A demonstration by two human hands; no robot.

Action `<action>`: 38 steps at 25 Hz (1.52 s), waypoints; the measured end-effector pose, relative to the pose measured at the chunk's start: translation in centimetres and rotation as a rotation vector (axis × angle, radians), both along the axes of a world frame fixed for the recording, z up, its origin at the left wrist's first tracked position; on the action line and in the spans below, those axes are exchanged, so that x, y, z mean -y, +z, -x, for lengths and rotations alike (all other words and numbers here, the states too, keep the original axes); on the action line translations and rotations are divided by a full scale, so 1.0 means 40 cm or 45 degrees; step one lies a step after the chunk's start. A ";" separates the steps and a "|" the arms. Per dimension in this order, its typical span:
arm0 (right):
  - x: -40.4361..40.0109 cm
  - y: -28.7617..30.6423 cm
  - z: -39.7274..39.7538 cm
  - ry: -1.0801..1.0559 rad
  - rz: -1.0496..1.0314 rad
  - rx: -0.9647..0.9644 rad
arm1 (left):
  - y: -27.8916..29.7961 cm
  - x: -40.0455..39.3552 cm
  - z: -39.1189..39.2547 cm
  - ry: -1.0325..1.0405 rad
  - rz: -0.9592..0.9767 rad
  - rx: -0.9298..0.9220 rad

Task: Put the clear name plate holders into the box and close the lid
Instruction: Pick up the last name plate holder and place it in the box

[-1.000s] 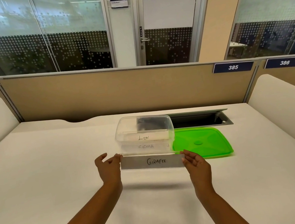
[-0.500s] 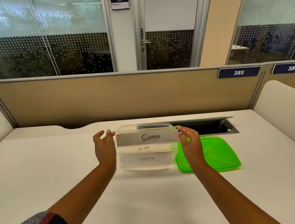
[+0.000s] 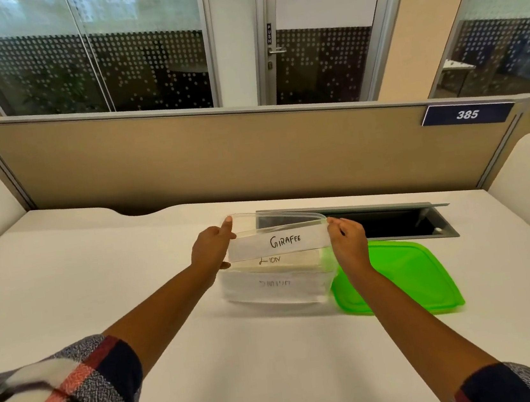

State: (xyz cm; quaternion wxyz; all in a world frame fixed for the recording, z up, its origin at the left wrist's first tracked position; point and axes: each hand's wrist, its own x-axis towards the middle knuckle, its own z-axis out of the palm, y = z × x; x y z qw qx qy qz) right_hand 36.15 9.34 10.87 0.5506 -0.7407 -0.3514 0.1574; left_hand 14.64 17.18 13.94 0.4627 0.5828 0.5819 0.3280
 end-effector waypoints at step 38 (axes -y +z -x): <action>-0.083 0.003 0.061 0.586 0.919 1.164 | -0.068 -0.125 -0.122 -1.051 -0.328 -1.234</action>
